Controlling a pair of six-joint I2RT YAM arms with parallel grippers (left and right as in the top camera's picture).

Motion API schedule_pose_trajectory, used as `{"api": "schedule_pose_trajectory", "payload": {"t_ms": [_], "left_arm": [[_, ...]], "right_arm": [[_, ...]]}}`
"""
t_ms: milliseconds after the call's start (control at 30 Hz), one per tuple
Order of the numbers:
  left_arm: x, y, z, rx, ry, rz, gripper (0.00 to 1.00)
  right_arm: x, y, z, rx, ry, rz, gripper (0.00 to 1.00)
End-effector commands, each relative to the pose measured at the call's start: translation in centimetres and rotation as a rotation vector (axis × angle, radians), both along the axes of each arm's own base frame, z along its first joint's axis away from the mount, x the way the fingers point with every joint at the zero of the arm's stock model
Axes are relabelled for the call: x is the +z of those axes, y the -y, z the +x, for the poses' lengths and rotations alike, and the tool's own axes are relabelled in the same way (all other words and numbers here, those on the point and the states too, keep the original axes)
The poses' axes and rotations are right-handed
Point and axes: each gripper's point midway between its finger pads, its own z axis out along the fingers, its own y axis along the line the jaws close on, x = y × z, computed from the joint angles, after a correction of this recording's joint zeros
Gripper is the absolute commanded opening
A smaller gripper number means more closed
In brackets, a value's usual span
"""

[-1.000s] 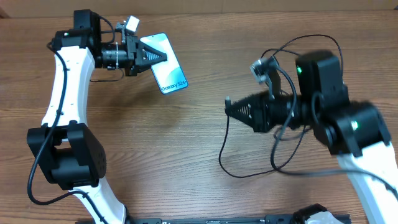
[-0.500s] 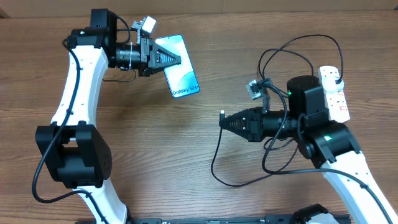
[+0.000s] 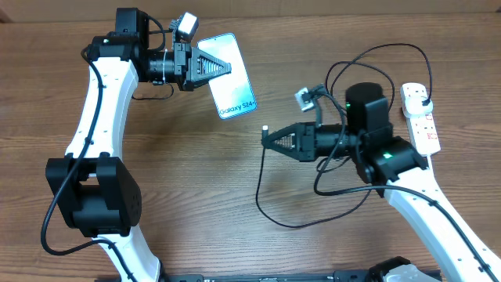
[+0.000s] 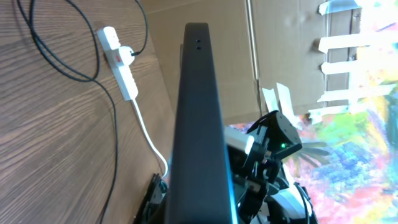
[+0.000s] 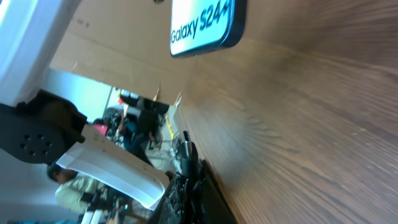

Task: Plug charger to phone and switch on socket
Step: 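Move the held plug toward the phone's bottom port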

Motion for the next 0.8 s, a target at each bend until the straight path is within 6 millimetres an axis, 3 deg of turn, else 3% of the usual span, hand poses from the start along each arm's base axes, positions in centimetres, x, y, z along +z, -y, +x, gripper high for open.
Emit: {"api": "schedule_pose_trajectory", "payload": {"t_ms": [0, 167, 600, 767], "left_arm": [[1.6, 0.3, -0.6, -0.032, -0.012, -0.086, 0.04], [1.7, 0.4, -0.7, -0.038, -0.015, -0.094, 0.04], [0.9, 3.1, -2.0, -0.095, -0.013, -0.050, 0.04], [0.8, 3.2, -2.6, -0.100, -0.004, -0.048, 0.04]], "right_arm": [[-0.4, -1.3, -0.8, 0.047, -0.033, 0.011, 0.04], [-0.4, -2.4, -0.9, 0.074, -0.017, 0.023, 0.04], [-0.2, -2.4, -0.8, 0.074, -0.005, 0.027, 0.04], [-0.2, -2.4, -1.0, 0.082, -0.003, 0.029, 0.04]]}}
